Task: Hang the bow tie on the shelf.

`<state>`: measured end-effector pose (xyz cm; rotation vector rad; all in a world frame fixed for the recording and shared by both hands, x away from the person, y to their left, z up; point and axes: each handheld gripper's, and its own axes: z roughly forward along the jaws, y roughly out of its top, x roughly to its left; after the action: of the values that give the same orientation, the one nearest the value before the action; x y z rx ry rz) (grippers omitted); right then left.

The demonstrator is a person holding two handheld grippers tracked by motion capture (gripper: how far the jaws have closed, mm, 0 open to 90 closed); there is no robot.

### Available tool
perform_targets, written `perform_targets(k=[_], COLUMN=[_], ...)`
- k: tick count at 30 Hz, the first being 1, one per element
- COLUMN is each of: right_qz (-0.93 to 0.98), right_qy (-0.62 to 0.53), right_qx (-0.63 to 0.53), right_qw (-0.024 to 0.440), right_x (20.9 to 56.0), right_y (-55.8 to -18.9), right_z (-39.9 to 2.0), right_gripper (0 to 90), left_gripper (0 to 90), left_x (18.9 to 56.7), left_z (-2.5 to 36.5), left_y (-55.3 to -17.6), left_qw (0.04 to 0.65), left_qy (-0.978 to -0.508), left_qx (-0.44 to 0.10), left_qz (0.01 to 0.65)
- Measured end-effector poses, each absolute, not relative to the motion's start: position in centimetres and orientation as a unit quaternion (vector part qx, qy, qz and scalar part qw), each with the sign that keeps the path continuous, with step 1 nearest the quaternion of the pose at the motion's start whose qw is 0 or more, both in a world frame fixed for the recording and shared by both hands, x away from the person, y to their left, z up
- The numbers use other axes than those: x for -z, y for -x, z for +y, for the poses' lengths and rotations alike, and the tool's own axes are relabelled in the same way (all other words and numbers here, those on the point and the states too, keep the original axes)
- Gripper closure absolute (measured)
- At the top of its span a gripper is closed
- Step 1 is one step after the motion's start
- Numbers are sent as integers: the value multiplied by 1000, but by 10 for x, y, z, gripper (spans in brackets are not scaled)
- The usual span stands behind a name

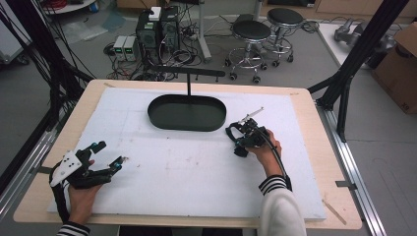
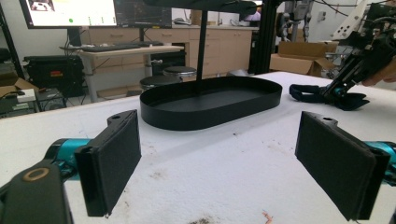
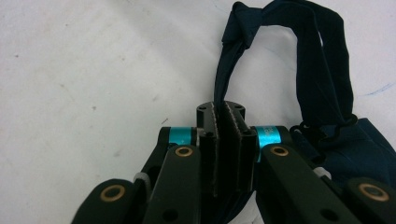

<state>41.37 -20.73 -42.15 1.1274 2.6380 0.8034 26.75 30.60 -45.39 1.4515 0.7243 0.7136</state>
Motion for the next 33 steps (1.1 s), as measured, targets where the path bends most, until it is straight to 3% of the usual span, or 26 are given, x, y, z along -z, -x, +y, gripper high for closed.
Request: perform_targets(k=[14, 33], right_qz=[848, 798], right_qy=[-389, -371], right_qx=[-350, -446], right_qw=[85, 164], right_x=[409, 377], right_y=[-411, -395], right_z=[-213, -213], right_gripper=[858, 858], left_gripper=[147, 148], left_x=[454, 454], left_z=[306, 306], left_y=[-267, -267], left_qw=[632, 632], left_qy=[-635, -635], left_qx=[-312, -312], left_qz=[316, 316])
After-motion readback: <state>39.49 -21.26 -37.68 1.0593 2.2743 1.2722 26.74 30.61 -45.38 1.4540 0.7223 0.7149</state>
